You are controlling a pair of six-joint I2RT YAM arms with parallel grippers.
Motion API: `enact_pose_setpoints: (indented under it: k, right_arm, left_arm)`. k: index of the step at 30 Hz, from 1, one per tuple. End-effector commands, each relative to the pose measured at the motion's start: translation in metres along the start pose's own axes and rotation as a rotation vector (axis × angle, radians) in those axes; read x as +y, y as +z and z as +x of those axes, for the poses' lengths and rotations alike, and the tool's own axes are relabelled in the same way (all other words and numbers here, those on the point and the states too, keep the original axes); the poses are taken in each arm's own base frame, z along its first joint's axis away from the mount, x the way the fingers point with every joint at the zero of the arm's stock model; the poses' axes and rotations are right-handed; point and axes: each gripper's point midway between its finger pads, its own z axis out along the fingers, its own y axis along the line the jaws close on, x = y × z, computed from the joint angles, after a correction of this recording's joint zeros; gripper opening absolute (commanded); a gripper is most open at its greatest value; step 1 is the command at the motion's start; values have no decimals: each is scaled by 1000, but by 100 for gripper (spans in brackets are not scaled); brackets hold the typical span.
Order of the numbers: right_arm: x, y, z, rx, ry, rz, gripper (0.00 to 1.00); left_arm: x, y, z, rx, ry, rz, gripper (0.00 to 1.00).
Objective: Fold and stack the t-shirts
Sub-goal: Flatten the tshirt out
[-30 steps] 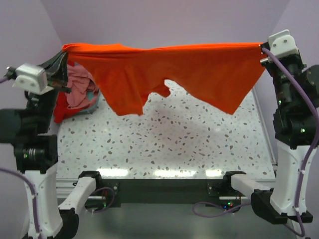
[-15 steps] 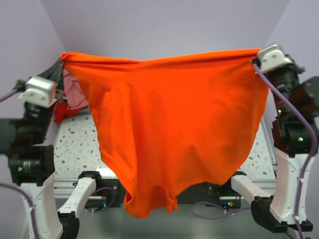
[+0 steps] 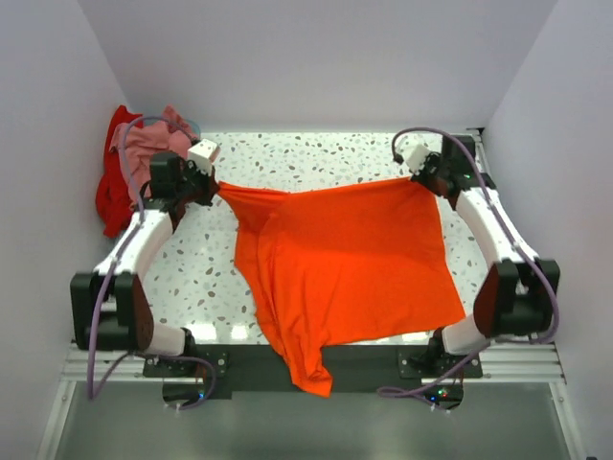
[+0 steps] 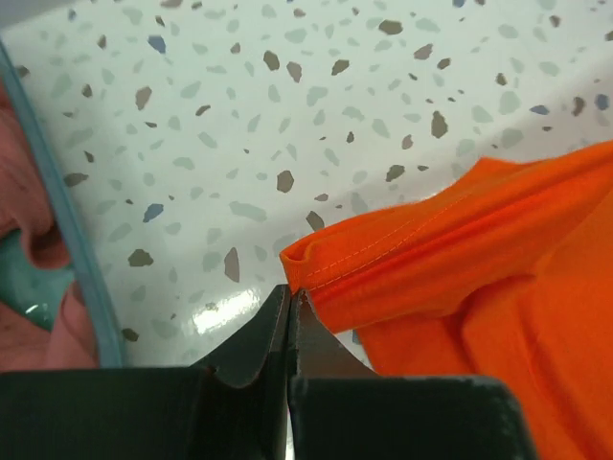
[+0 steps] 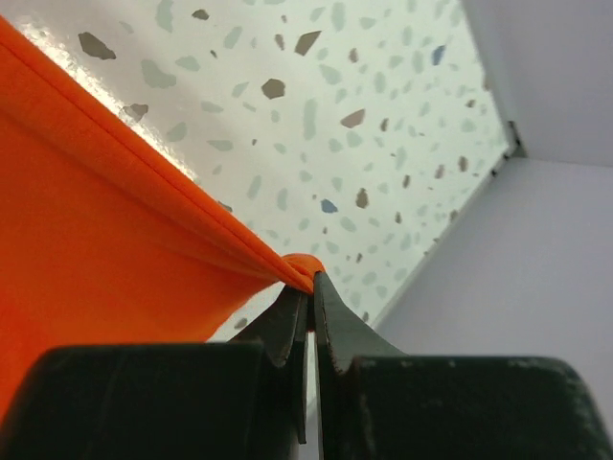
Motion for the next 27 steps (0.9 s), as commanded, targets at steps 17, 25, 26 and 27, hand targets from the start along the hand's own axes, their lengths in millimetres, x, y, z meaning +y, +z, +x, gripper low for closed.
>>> enact_pose_setpoints:
  k: [17, 25, 26, 27]
  right_arm:
    - [-77, 218, 17, 253, 27, 264, 13]
    - [-109, 189, 5, 265, 136, 341, 79]
    - [-109, 174, 1, 268, 148, 323, 79]
    - [-108, 166, 1, 268, 163, 299, 79]
  left_arm:
    - [89, 253, -64, -43, -2, -86, 5]
    - [106, 218, -133, -198, 0, -160, 80]
    - [104, 197, -154, -231, 8, -169, 80]
    - [100, 192, -140, -187, -4, -154, 80]
